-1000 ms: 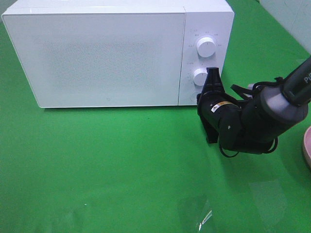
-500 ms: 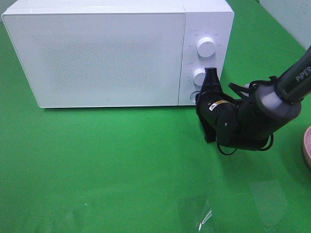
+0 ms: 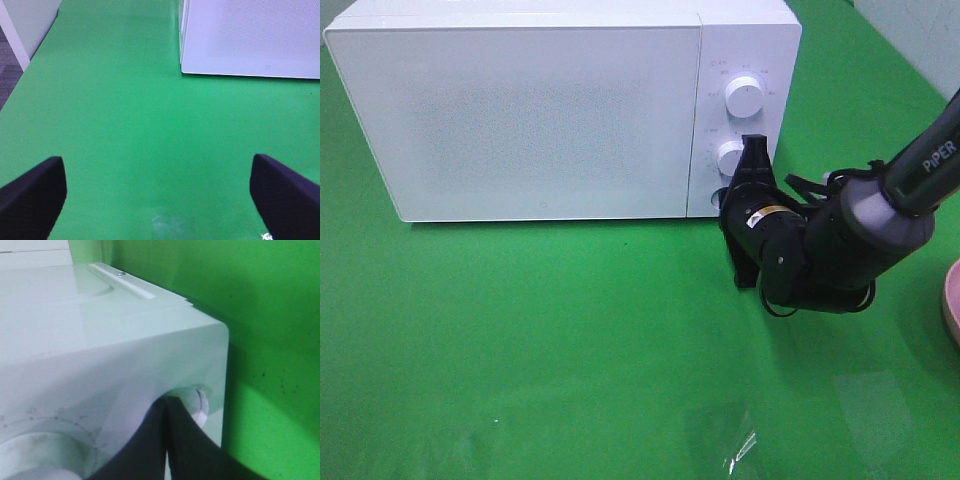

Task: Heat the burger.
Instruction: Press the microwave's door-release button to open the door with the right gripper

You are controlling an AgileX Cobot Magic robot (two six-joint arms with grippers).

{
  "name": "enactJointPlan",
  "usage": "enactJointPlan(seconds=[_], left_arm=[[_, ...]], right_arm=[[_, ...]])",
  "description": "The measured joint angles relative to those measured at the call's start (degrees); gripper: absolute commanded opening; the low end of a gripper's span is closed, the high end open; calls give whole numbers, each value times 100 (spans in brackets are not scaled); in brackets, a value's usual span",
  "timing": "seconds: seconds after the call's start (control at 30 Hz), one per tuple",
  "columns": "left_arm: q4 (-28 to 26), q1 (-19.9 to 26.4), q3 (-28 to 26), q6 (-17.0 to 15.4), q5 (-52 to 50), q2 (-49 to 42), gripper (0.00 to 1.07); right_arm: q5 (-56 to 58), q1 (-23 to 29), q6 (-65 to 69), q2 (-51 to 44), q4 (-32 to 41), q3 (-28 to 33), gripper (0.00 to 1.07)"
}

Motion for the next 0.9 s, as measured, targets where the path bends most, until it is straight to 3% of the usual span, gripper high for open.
enactJointPlan(seconds=[0.5, 0.9], left_arm=[[0, 0, 0, 0, 0, 0, 91], [0, 0, 0, 0, 0, 0, 91]], right_arm=[[201, 120, -235, 229, 842, -464, 0], [206, 120, -361, 241, 905, -487, 0]])
